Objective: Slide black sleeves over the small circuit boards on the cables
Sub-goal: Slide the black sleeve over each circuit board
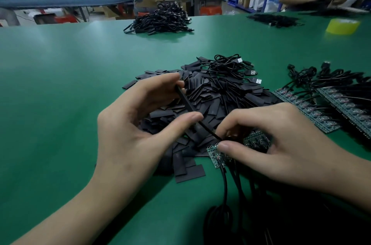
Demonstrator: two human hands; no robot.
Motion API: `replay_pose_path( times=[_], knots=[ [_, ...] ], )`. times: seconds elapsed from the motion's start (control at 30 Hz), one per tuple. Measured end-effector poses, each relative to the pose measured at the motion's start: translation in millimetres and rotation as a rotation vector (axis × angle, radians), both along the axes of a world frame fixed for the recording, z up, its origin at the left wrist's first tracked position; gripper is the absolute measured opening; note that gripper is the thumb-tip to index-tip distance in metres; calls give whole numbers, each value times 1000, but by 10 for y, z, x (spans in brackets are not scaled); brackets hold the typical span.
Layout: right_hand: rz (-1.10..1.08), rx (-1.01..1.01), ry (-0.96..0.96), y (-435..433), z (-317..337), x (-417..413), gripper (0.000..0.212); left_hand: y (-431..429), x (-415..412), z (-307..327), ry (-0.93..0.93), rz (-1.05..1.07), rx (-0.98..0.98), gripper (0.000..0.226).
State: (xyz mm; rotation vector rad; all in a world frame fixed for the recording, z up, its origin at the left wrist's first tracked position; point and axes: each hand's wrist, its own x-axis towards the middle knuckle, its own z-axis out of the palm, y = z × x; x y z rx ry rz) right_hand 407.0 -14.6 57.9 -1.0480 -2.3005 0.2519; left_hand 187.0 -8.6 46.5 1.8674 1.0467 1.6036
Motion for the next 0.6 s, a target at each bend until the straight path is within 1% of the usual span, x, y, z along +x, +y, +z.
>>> replay_pose_path(
  times=[0.03,0.13,0.27,0.43,0.6],
  knots=[
    [-5,5,-4,3,7,6,17,39,-48,-64,1,-6,3,59],
    [-19,30,-9,12,21,3,15,162,-97,-79,-58,-28,-23,57],
    [-30,26,10,25,1,16,14,160,-106,-88,-33,-46,-24,56],
    [-36,47,-2,35,-8,14,14,158,-94,-80,-11,-12,-21,50],
    [-28,32,-16,26,4,18,16,177,-109,-82,-53,2,-76,47]
  ],
)
